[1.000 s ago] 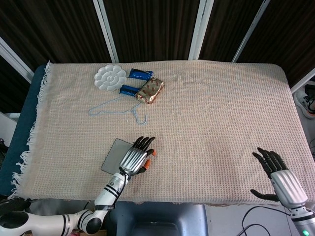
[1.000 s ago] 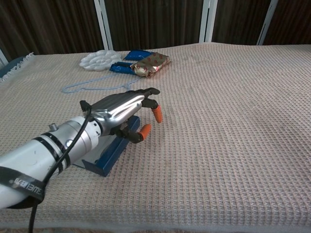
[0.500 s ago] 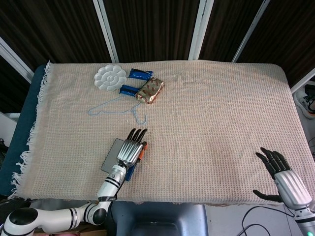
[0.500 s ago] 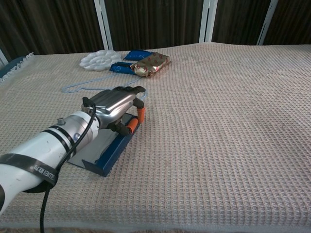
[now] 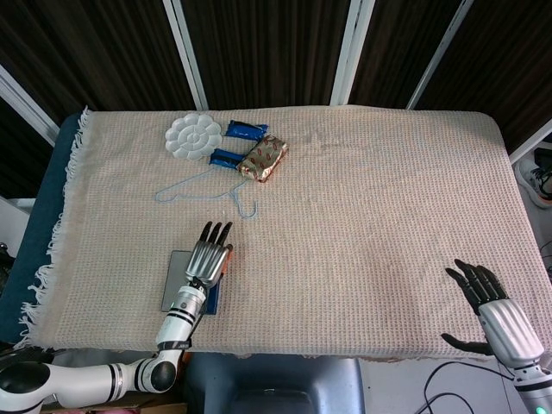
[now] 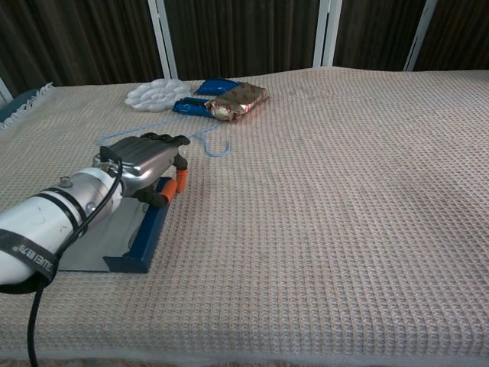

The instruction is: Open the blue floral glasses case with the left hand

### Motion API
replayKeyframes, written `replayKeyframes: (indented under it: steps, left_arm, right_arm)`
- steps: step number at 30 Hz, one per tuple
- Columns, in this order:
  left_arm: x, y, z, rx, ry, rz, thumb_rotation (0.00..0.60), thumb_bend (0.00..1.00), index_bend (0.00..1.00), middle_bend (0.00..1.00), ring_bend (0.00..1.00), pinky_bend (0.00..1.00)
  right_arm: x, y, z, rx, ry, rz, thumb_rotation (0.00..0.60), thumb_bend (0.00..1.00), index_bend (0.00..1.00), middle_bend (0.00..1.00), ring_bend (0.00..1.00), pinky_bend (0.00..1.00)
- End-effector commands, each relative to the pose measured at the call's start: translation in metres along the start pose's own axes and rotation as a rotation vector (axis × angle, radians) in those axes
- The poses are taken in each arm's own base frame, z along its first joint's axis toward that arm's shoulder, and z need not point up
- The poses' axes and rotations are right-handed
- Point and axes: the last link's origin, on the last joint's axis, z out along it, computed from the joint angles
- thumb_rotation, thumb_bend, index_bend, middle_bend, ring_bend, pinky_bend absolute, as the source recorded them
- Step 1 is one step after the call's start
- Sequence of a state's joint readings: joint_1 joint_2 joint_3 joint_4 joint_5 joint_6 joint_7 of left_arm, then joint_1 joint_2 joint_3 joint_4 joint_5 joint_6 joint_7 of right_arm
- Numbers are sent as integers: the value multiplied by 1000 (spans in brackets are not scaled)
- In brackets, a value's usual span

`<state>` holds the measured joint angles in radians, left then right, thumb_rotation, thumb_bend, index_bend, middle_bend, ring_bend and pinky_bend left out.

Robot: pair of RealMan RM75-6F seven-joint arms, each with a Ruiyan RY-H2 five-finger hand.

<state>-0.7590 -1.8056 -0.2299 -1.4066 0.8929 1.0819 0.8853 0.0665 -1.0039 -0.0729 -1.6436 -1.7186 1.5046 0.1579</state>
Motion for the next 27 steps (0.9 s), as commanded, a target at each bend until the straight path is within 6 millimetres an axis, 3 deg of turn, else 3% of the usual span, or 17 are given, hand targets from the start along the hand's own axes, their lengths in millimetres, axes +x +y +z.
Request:
replayKeyframes:
  steps: [1,5,16,27]
  left_arm:
    - [7,-16,0,62,-3,37,600,626,499,0,0,0]
    - [11,-35,1,125,-14,84,600,683,495,0,0,0]
    - [14,-76,-8,229,-87,95,600,705,502,0,0,0]
    - [15,-90,-15,241,-107,83,600,726,500,0,0,0]
  right_arm:
    - [-1,-1,0,1,-1,-2,600,218,0,0,0,0]
    - [-1,0,2,-6,0,-2,600,218,0,0,0,0]
    - [0,-1,-1,-3,14,3,600,217,0,0,0,0]
    - [0,-3,0,3,19,3,600,218,0,0,0,0]
